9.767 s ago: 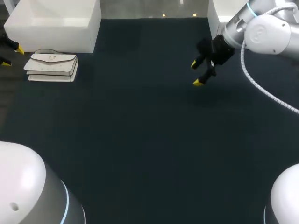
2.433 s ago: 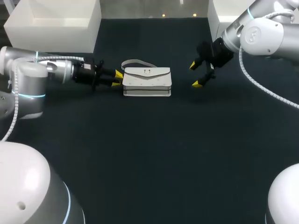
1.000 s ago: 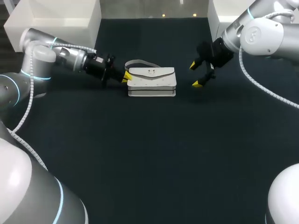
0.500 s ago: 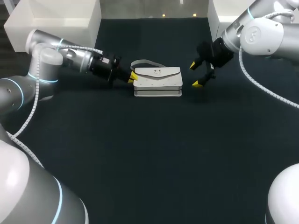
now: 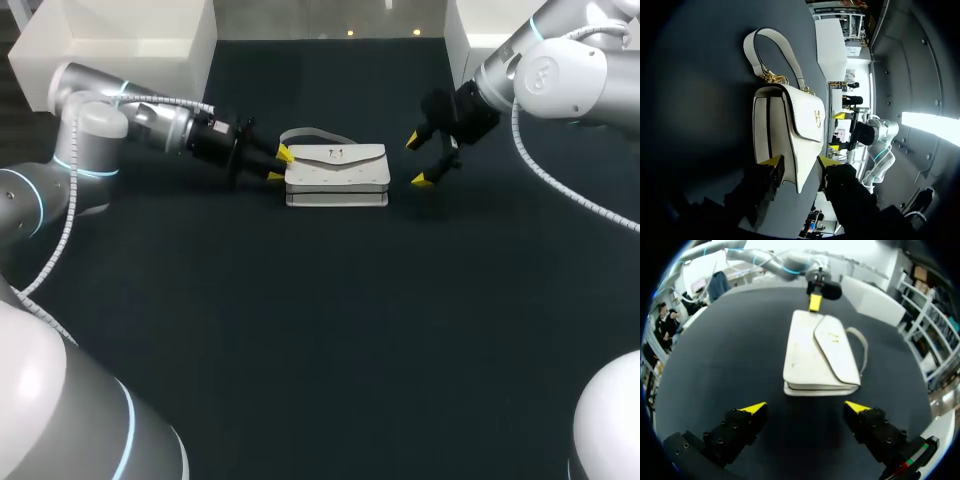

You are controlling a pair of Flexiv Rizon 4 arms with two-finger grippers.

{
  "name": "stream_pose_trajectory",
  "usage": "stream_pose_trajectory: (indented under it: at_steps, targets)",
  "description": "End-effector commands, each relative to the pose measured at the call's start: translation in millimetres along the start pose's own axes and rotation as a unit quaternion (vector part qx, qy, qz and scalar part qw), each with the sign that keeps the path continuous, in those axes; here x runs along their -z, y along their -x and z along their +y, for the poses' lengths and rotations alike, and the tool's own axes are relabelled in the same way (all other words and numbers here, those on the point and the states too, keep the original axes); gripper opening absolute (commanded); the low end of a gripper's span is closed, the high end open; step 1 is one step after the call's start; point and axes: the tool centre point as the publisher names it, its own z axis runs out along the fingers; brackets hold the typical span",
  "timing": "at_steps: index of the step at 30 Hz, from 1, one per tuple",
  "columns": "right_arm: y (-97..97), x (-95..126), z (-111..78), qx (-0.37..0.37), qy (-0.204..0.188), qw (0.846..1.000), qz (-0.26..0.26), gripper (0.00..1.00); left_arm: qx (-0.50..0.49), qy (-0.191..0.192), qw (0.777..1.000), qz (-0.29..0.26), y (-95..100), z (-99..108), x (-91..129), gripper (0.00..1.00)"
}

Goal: Pick up the bag, open it, inspect its contents, close it, and place it on the opposite side

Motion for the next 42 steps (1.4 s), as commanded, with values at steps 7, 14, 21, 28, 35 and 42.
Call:
stream_pose_trajectory:
  at_steps: [7,14,21,28,35,42]
  targets:
    - [1.3,6,9.5,-0.004,-0.024,1.0,-0.006,1.0,-0.04,-0.008,0.999,-0.03,-20.9,16,48,1.0]
    - [-1.7,20,33.4,0.0,-0.052,0.998,-0.03,1.0,-0.091,0.012,0.992,-0.083,-31.5,16,78,1.0]
    - [-11.6,29,53.3,0.02,-0.065,0.996,-0.056,1.0,-0.178,0.044,0.973,-0.141,-40.0,11,103,1.0]
    - [-19.8,22,64.6,0.03,-0.098,0.993,-0.065,1.0,-0.281,0.045,0.937,-0.2,-46.7,7,120,1.0]
    - [-25.0,15,71.8,0.042,-0.128,0.988,-0.079,1.0,-0.376,0.055,0.893,-0.243,-47.5,4,125,1.0]
    - [-29.3,7,72.0,0.049,-0.134,0.985,-0.098,1.0,-0.438,0.061,0.85,-0.286,-54.4,-1,120,1.0]
